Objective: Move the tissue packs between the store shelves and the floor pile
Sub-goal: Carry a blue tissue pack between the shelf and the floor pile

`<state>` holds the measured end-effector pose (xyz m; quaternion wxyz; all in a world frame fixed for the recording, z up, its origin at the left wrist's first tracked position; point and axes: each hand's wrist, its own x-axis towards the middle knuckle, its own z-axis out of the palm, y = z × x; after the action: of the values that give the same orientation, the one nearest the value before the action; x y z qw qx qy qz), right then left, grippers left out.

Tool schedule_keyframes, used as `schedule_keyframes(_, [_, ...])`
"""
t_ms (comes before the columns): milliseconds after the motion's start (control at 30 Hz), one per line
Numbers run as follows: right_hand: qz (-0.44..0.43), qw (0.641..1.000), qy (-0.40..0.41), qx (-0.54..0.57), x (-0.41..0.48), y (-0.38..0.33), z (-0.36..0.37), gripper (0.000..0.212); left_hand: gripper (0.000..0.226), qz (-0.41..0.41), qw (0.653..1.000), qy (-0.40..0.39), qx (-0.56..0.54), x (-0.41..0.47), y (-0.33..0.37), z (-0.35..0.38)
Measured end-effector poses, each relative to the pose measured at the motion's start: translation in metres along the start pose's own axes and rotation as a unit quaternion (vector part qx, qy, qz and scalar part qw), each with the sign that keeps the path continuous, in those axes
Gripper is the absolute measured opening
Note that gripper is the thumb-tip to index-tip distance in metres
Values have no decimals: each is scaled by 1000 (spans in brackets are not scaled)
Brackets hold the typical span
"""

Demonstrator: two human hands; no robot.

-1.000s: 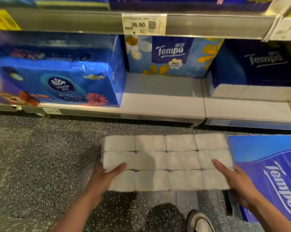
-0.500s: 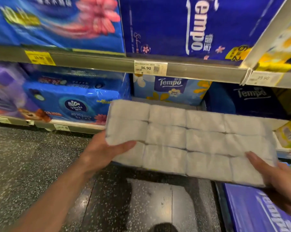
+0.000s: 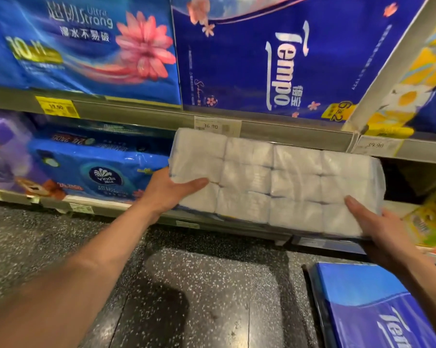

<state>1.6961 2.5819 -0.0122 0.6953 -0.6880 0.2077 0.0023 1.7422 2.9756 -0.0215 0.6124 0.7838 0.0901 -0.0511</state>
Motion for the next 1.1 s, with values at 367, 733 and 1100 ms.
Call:
schedule_keyframes(367, [20,999,-23,-24,57,8,47,35,68,13,984,140,110,41,-14,-9])
schedule_keyframes(733, [-27,999,36,-26,115,-2,61,8,84,43,980,164,105,70,-26,-1])
schedule_keyframes(1100, [24,991,39,-125,128,-5,73,25,89,27,952,157,261,87,-14,-1])
